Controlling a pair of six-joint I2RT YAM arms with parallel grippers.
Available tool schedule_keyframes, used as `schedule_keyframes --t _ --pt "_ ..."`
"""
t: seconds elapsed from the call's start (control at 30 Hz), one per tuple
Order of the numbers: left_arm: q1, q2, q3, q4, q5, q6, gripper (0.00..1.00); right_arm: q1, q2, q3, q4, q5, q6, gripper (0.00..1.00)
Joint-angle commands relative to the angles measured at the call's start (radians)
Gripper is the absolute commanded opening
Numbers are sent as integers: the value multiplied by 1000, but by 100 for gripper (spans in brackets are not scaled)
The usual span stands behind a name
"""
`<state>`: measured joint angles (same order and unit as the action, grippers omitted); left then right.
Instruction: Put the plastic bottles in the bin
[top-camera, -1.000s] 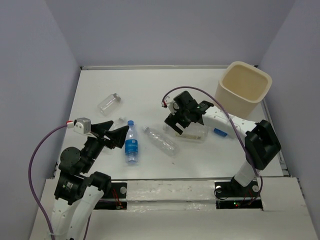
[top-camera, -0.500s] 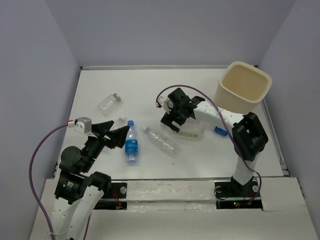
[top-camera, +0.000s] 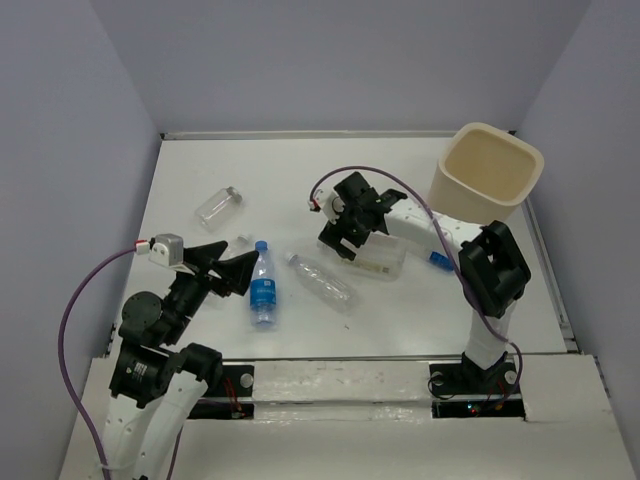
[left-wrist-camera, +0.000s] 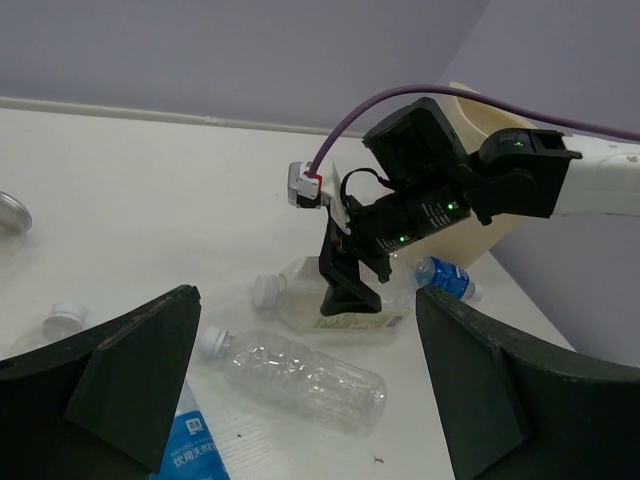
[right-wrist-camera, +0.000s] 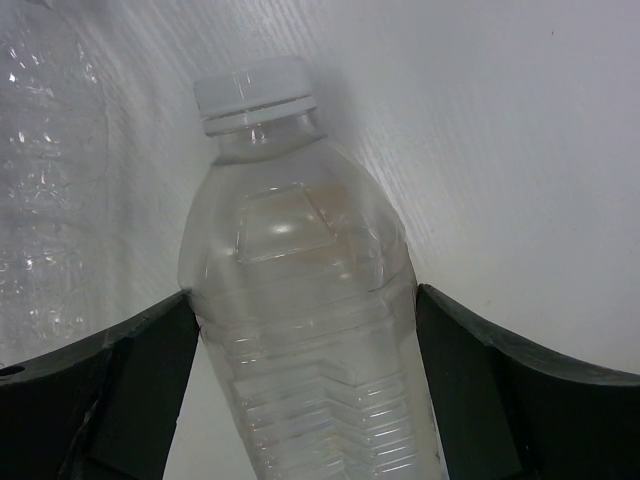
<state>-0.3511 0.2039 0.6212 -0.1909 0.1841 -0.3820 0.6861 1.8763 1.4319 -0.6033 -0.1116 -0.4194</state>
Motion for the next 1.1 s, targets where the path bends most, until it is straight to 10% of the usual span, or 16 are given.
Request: schedule_keyframes --t 0.0,0.1,0.57,1.07 --pt "9 20 -6 51 31 14 99 -10 11 -37 5 67 34 52" --pt "14 17 -8 53 32 15 99 -10 -105 -39 87 107 62 32" --pt "20 15 -8 54 38 15 99 -10 -530 -140 385 167 267 29" --pt "18 -14 -11 62 57 20 99 -267 -686 -10 763 752 225 34"
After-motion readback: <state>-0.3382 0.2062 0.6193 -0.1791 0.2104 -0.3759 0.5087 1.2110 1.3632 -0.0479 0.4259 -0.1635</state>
